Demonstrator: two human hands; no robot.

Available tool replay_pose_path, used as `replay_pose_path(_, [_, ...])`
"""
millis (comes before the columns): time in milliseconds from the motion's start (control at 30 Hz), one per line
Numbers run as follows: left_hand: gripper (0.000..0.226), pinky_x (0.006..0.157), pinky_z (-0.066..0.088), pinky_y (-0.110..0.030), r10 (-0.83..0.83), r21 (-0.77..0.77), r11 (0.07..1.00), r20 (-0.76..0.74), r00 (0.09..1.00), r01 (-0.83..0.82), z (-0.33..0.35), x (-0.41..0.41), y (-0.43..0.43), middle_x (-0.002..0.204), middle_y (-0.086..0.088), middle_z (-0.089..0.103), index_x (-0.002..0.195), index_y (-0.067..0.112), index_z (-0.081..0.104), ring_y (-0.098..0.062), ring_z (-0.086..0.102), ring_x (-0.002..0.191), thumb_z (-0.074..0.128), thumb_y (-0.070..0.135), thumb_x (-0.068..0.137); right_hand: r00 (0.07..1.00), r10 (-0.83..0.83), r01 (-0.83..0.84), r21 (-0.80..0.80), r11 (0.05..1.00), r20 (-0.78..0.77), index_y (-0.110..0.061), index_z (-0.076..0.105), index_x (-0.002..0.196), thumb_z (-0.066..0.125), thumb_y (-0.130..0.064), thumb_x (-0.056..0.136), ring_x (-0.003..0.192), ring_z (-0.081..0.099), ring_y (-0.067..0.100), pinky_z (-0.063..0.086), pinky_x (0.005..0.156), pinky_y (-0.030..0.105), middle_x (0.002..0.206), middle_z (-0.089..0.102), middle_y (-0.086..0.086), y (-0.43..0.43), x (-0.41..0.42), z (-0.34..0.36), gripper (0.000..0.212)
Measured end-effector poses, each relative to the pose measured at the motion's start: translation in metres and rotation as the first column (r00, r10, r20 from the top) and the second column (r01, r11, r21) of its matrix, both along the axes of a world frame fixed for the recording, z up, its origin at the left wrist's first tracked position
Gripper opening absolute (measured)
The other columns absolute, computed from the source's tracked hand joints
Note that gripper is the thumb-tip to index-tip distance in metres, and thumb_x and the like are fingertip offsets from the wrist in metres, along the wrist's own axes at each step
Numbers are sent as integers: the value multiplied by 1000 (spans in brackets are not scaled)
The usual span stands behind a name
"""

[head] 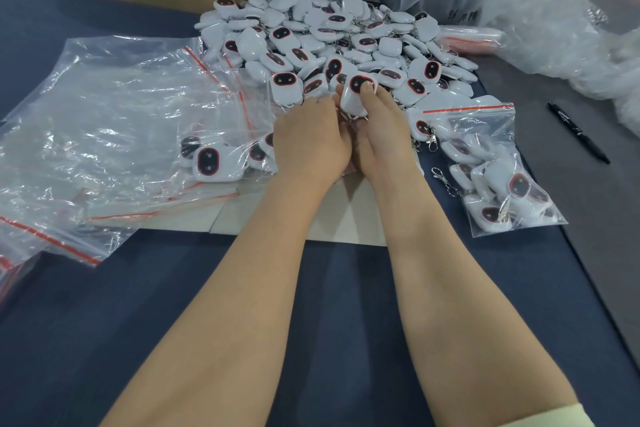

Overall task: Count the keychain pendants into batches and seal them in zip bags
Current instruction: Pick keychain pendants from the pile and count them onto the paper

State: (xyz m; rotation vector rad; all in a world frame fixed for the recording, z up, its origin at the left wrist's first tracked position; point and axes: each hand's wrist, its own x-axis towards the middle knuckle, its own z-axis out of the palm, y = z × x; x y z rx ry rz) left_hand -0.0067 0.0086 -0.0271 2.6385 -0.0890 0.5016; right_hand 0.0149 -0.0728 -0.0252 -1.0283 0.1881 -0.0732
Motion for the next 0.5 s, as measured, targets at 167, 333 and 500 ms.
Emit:
replay_pose_path(167, [26, 89, 33, -39, 68, 53, 996, -42, 997, -65, 1, -3, -3, 107, -7, 61, 103, 15, 63, -32, 53, 105, 51, 34, 88, 1000, 26, -26, -152, 988, -2, 6, 59, 115, 45, 9, 93, 90, 63, 25, 52, 90, 39, 95, 65, 14, 0, -1, -2, 25])
replay_pose_path(333, [20, 81, 24, -38, 127, 53, 991, -54, 990, -124, 7, -7, -2, 102, -5, 58, 89, 18, 59, -31, 48, 106, 51, 36, 86, 996, -27, 54, -324, 944, 89, -4, 58, 107, 52, 6, 91, 99, 65, 29, 52, 93, 46, 105, 67, 17, 3, -3, -3, 20])
replay_pose_path(500, [24, 81, 22, -38, 167, 88, 984, -144, 975, -156, 11, -9, 2, 88, -3, 43, 77, 20, 44, -31, 45, 107, 59, 37, 84, 991, -56, 101, -396, 913, 126, -1, 57, 107, 49, 5, 93, 92, 68, 24, 56, 84, 36, 95, 66, 9, 0, 0, 3, 18])
